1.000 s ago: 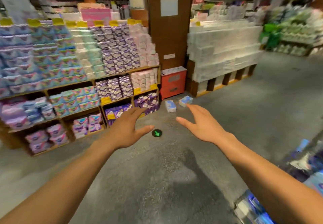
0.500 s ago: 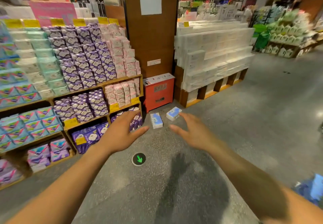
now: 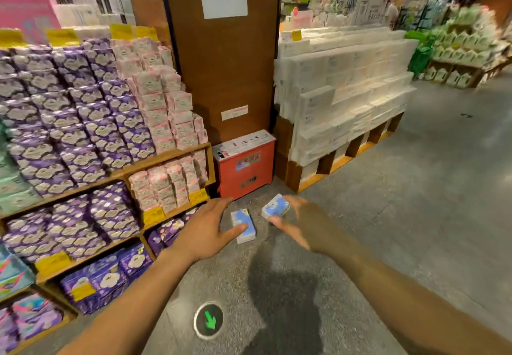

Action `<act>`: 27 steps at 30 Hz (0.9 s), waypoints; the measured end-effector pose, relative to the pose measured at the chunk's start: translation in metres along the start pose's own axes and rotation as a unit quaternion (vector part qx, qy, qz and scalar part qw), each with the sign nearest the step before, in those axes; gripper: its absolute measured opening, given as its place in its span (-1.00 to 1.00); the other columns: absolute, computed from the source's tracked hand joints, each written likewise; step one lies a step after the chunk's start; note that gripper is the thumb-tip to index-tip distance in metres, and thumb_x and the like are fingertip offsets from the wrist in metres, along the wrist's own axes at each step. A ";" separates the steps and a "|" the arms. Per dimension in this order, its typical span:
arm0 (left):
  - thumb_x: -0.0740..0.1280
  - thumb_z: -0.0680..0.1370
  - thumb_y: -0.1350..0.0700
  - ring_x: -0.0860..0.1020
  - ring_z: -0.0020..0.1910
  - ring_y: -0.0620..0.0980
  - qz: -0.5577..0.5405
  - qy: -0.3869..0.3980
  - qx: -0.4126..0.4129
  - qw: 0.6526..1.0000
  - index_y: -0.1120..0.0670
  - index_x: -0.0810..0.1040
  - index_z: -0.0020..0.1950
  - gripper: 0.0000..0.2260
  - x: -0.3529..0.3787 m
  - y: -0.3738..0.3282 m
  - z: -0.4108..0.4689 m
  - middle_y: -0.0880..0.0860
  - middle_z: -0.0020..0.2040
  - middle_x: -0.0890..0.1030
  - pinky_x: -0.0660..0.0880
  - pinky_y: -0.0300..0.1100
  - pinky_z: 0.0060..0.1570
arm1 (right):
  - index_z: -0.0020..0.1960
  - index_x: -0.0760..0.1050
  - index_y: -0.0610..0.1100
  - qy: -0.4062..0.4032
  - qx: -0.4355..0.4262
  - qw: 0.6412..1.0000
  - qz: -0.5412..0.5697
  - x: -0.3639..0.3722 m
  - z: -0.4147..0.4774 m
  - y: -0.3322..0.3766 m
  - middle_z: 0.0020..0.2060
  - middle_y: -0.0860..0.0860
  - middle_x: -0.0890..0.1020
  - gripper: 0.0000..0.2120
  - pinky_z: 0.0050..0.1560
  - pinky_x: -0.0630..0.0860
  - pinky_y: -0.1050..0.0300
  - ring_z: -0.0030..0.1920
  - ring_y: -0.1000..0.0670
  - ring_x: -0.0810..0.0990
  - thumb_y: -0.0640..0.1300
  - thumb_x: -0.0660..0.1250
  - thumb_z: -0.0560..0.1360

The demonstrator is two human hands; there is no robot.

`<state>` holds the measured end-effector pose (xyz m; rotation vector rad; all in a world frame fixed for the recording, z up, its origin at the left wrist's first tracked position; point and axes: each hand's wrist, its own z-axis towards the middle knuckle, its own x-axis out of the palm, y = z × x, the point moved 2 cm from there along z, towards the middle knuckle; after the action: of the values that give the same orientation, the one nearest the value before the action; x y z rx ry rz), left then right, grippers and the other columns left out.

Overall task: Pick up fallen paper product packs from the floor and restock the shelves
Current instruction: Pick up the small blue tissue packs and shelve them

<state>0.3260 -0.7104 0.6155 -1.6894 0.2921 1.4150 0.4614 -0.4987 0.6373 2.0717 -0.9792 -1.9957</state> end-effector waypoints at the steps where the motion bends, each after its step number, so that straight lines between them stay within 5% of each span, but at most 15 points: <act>1: 0.14 0.48 -0.50 0.28 0.54 0.03 0.002 0.008 0.003 1.000 -0.02 0.18 0.63 -0.15 -0.001 0.000 0.028 0.01 0.59 0.27 0.28 -0.04 0.48 | 0.62 0.16 -0.01 -0.005 0.007 1.000 0.007 -0.009 0.023 -0.008 0.58 -0.04 0.29 -0.22 0.49 0.30 -0.01 0.54 -0.07 0.30 0.37 0.23 0.56; 5: 0.28 0.51 -0.37 0.23 0.56 0.04 0.020 0.036 0.006 0.999 -0.02 0.13 0.64 -0.18 0.005 0.006 0.130 0.01 0.61 0.21 0.24 -0.05 0.50 | 0.61 0.17 -0.03 0.009 0.001 1.000 -0.015 -0.034 0.119 -0.040 0.56 -0.04 0.31 -0.23 0.46 0.30 0.00 0.52 -0.07 0.31 0.36 0.22 0.57; 11: -0.05 0.32 -0.67 0.31 0.51 0.10 0.040 0.018 -0.037 0.998 0.02 0.19 0.62 0.07 0.031 0.036 0.269 0.07 0.56 0.31 0.34 0.02 0.44 | 0.62 0.14 -0.08 0.035 -0.067 0.992 -0.100 -0.058 0.272 -0.087 0.57 -0.06 0.29 -0.20 0.47 0.33 -0.09 0.52 -0.09 0.32 0.37 0.19 0.56; 19: 0.02 0.37 -0.63 0.36 0.47 0.15 -0.015 -0.010 -0.136 0.991 -0.04 0.16 0.63 -0.01 0.040 0.075 0.385 0.07 0.55 0.32 0.40 0.12 0.38 | 0.61 0.14 -0.04 0.116 -0.100 0.983 -0.102 -0.081 0.448 -0.113 0.56 -0.08 0.29 -0.21 0.44 0.36 -0.22 0.50 -0.14 0.35 0.39 0.18 0.55; 27: 0.28 0.49 -0.36 0.53 0.27 0.19 -0.057 0.052 -0.191 0.979 -0.02 0.12 0.64 -0.17 0.086 0.169 0.486 0.07 0.56 0.27 0.41 0.13 0.31 | 0.58 0.22 -0.05 0.157 -0.051 0.984 -0.063 -0.013 0.606 -0.137 0.49 -0.09 0.40 -0.17 0.40 0.38 -0.27 0.45 -0.16 0.43 0.43 0.23 0.50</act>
<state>-0.0861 -0.4201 0.4820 -2.0606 -0.0249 1.3615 -0.0480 -0.1707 0.4999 2.3452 -0.6894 -1.6546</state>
